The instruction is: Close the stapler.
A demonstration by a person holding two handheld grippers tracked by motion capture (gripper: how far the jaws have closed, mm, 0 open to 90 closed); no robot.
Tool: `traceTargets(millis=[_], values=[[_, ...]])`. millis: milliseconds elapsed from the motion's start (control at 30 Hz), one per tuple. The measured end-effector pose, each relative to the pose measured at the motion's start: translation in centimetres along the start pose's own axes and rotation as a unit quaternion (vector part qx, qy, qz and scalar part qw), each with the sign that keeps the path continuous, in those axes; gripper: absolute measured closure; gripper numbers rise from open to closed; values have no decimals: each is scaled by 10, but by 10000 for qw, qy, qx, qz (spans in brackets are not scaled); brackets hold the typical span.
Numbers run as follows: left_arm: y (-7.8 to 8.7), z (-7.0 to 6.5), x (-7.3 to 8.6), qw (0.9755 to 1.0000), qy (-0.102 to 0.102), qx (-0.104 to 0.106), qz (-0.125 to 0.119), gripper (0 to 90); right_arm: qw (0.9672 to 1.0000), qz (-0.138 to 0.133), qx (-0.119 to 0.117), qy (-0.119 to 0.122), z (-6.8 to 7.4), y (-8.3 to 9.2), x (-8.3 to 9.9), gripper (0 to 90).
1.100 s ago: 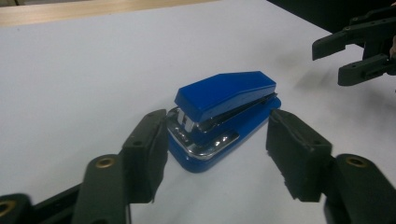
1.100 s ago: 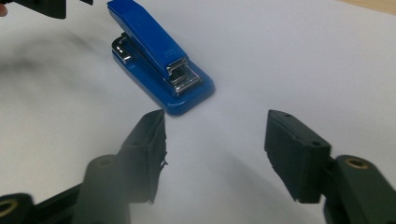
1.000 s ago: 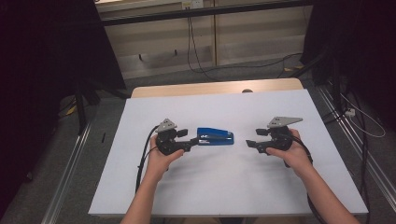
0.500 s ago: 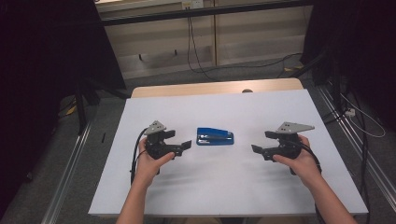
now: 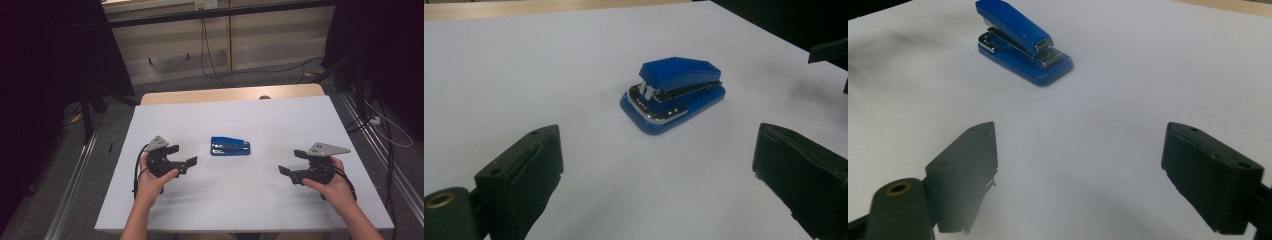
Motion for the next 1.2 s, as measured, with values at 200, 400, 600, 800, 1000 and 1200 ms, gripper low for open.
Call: traceTargets(millis=[200,400,600,800,1000,1200], values=[[10,-1,8,10000,-75,14,40,60,10000,-15,54,32,0,7,5,145],[17,-2,15,9999,-130,26,65,61,10000,-25,70,27,0,14,11,142],[25,-1,20,9999,-102,0,55,61,9999,-61,85,24,0,17,12,139],[31,1,21,10000,-84,-41,-8,61,9999,-81,81,15,3,19,13,134],[35,5,24,9999,-95,-89,36,60,9999,-66,97,17,3,23,16,132],[45,9,28,9998,-107,-164,70,57,9999,-56,114,34,4,27,20,130]])
Point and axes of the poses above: each handheld gripper's, and its own axes: y roughly backward along the jaws, x roughly out of its underside, z roughly to its left, the point moved 6 cm from there along -y, roughly forward along the jaws, and after that the axes turned 8 degrees about -y, right-handed, at the moved point
